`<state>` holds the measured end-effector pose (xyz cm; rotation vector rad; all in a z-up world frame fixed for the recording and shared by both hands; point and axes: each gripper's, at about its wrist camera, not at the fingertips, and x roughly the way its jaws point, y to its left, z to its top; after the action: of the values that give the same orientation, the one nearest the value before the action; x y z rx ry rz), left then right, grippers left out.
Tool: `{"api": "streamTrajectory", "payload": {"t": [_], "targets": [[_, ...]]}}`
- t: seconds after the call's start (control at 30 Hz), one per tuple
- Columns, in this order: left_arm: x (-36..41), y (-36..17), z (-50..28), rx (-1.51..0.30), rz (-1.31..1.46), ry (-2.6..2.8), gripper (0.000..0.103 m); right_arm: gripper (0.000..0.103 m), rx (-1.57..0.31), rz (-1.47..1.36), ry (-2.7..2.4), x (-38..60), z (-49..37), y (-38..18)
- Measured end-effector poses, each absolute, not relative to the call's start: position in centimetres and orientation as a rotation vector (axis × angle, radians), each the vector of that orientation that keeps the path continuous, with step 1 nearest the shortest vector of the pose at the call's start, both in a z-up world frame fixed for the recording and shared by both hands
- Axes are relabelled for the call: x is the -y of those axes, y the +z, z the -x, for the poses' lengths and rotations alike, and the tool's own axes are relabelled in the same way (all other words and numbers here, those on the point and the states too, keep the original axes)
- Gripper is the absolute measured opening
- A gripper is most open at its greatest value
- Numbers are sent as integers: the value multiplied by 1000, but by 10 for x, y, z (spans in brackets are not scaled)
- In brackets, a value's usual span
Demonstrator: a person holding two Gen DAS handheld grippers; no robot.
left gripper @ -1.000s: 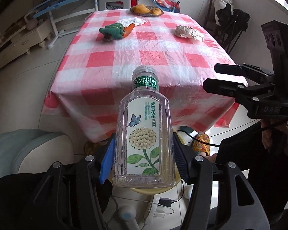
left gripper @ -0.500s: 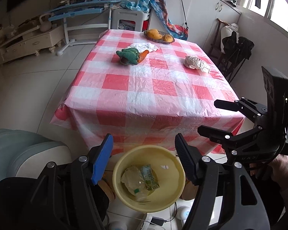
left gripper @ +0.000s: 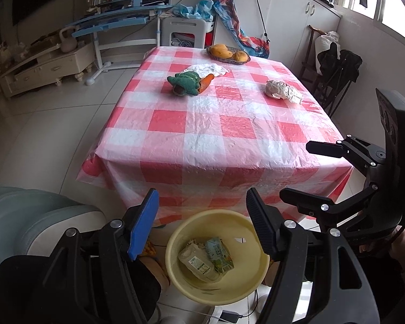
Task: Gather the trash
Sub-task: 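Move both open tools back over the table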
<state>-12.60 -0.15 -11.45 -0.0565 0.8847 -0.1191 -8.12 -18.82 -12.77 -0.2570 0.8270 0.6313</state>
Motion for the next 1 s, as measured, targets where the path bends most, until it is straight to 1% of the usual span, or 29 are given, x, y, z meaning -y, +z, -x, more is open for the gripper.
{"api": "streamTrajectory", "payload": {"t": [0.27, 0.7, 0.8, 1.0], "targets": [[1, -113, 117, -884, 61, -106, 67, 88, -812, 270, 633, 183, 81, -128], [-18, -95, 72, -845, 92, -51, 71, 88, -802, 301, 622, 168, 74, -134], [-22, -93, 63, -838, 98, -42, 73, 88, -796, 299, 616, 166, 72, -135], [-31, -99, 48, -860, 143, -25, 74, 88, -788, 295, 610, 162, 67, -134]]}}
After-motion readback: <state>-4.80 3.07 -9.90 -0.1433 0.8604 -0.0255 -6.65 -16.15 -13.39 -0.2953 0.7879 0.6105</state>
